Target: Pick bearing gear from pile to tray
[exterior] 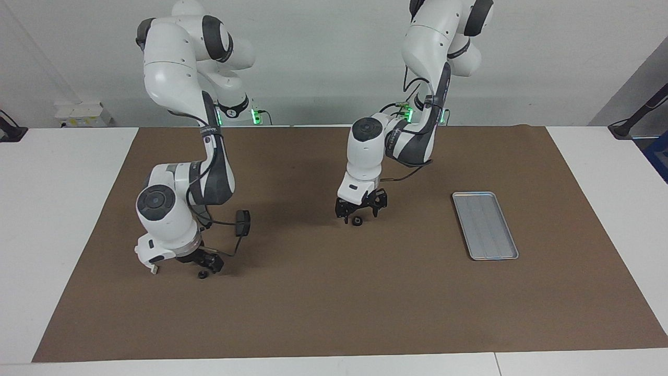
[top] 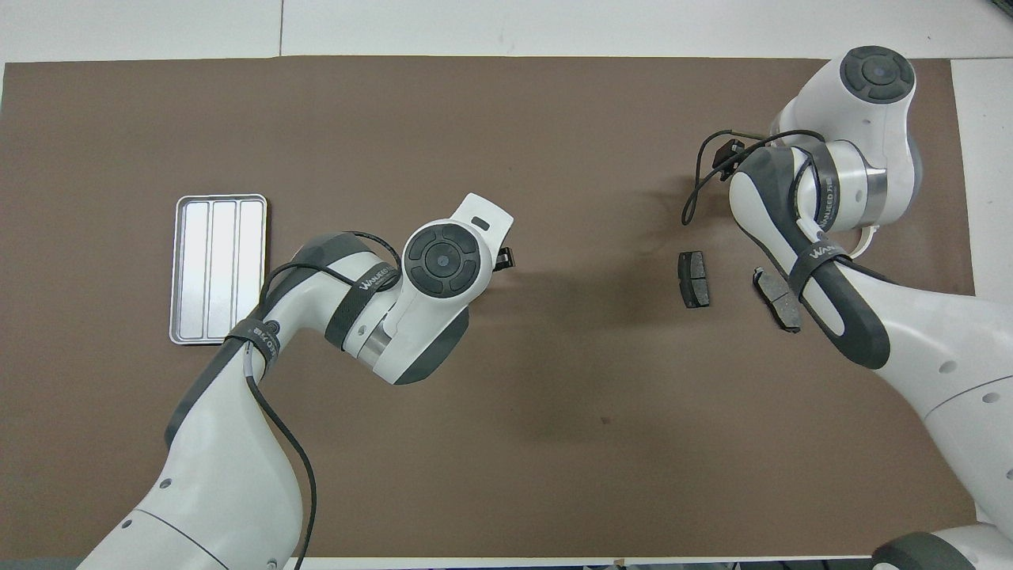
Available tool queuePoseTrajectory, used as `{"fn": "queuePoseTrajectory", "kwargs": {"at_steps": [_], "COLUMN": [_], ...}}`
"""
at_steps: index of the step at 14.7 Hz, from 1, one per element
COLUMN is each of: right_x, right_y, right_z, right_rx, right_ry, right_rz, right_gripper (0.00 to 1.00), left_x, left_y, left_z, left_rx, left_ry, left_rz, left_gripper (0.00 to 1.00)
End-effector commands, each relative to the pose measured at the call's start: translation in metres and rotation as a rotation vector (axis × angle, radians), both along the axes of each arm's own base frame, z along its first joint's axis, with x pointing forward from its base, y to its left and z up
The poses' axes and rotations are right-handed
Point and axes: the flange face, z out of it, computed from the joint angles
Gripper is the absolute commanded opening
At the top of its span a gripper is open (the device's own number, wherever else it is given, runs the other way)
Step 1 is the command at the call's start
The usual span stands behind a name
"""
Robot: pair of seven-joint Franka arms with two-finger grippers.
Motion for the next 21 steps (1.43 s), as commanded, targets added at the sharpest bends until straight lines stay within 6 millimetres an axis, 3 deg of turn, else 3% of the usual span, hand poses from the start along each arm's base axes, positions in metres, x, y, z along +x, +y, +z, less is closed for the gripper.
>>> {"fn": "queuePoseTrajectory", "kwargs": {"at_steps": [1, 5, 7, 8, 9, 12, 14, 15, 18, 21], "right_x": [0.005, 0.011, 0.01, 0.01, 0.01, 0.009, 0.009, 0.009, 0.008, 0.006], "right_y": [-0.003, -0.001, 0.001, 0.001, 0.002, 0.002, 0.001, 0.001, 0.001, 0.001], "right_z": [-0.011, -0.024, -0.023, -0.025, -0.023, -0.024, -0.025, -0.025, -0.026, -0.025], "right_rx": [-0.01, 0.007, 0.012, 0.013, 0.012, 0.024, 0.027, 0.027, 0.026, 0.021], "right_ry": [-0.029, -0.065, -0.062, -0.058, -0.058, -0.053, -0.051, -0.051, -0.044, -0.018], "right_rz": [0.011, 0.008, 0.002, 0.001, 0.002, -0.006, -0.01, -0.01, -0.008, -0.006], "right_gripper": [1.0, 1.0, 0.92, 0.81, 0.63, 0.31, 0.09, 0.0, 0.0, 0.0], "left_x": [-0.004, -0.016, -0.016, -0.016, -0.016, -0.016, -0.015, -0.014, -0.014, -0.013], "left_y": [0.0, 0.001, 0.002, 0.003, 0.003, 0.001, 0.0, -0.001, -0.001, -0.001], "left_z": [-0.009, -0.019, -0.02, -0.021, -0.023, -0.024, -0.025, -0.025, -0.026, -0.025], "left_rx": [-0.029, -0.013, -0.013, -0.012, -0.013, -0.022, -0.035, -0.039, -0.044, -0.052], "left_ry": [0.008, 0.032, 0.032, 0.034, 0.034, 0.024, 0.013, 0.008, 0.004, -0.006], "left_rz": [0.019, 0.009, 0.002, 0.002, 0.002, 0.001, 0.002, 0.002, 0.004, 0.012], "left_gripper": [1.0, 1.0, 1.0, 1.0, 1.0, 1.0, 0.95, 0.89, 0.7, 0.26]}}
